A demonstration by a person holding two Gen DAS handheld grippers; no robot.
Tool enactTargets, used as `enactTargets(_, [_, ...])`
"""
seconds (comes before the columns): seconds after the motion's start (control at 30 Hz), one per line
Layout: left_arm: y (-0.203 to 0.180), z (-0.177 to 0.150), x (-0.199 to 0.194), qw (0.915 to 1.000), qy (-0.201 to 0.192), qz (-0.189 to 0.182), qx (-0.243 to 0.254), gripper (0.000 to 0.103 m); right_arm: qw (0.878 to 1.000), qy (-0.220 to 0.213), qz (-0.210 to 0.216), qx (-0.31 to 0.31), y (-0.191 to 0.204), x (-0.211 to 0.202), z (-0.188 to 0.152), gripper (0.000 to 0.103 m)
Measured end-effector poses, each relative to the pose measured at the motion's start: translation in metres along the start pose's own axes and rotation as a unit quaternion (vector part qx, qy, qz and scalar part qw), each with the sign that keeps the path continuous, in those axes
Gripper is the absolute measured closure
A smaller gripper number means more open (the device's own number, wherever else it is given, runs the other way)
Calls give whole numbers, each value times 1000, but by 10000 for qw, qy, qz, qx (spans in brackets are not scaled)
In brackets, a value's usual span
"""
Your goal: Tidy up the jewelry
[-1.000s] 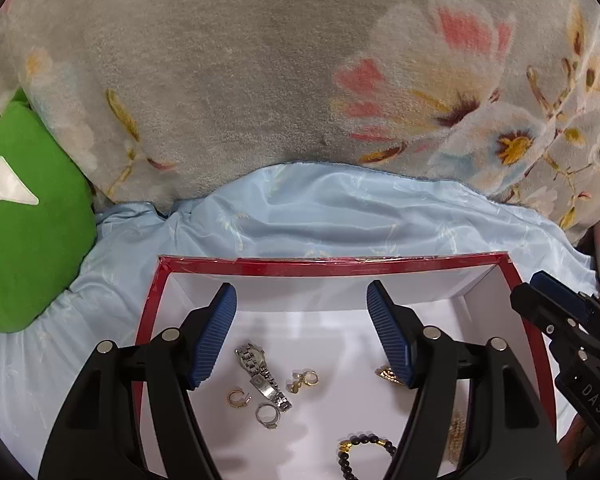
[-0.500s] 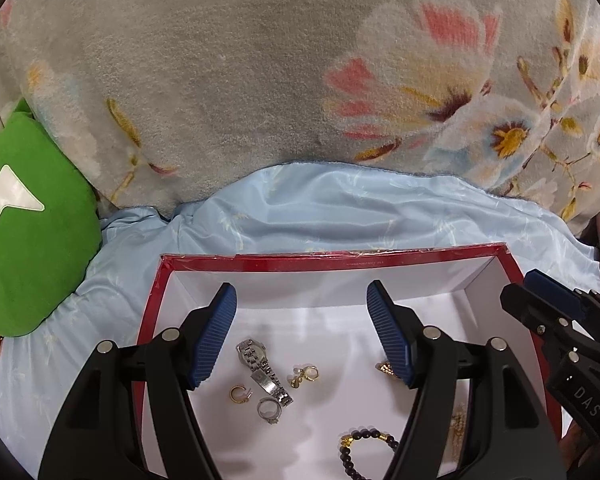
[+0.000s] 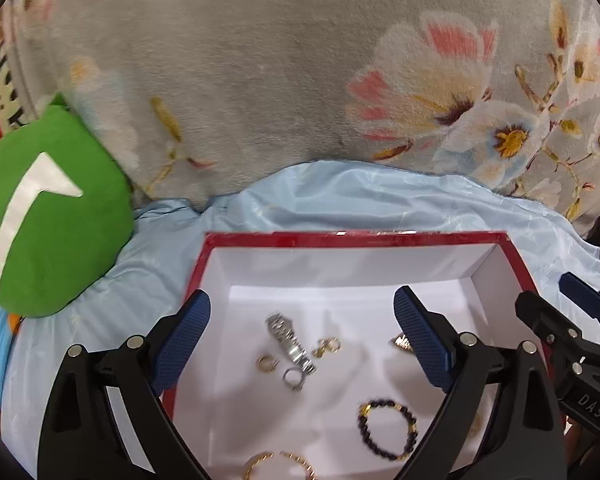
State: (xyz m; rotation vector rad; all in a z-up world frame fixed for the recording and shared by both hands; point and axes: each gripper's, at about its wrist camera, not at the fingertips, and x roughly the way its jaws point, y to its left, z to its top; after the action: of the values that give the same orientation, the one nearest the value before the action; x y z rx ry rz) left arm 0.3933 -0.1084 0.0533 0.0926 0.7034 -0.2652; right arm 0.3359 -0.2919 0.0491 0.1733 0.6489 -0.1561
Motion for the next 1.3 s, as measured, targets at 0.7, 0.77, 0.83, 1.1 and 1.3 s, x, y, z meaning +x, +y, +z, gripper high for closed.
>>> enactTargets(0.7, [25, -103, -36, 9974, 410, 432, -396, 12, 9992, 224, -295, -112, 24, -32, -95, 16])
enactTargets(0.77, [24, -107, -33, 9973, 422, 442, -401, 12, 9991, 294, -306, -73, 23, -28, -100, 16])
enactTargets(0.83, [21, -108, -32, 9975, 419, 495, -283, 12, 9989, 275, -366, -136, 24, -27, -103, 16])
enactTargets(1.1, [15, -112, -31, 9967, 363, 715, -79, 11, 9988, 112, -441, -205, 26, -29, -107, 14])
enactTargets(1.3, [14, -113, -42, 9969, 328, 700, -138, 11, 9991, 160, -378, -113, 25, -37, -107, 14])
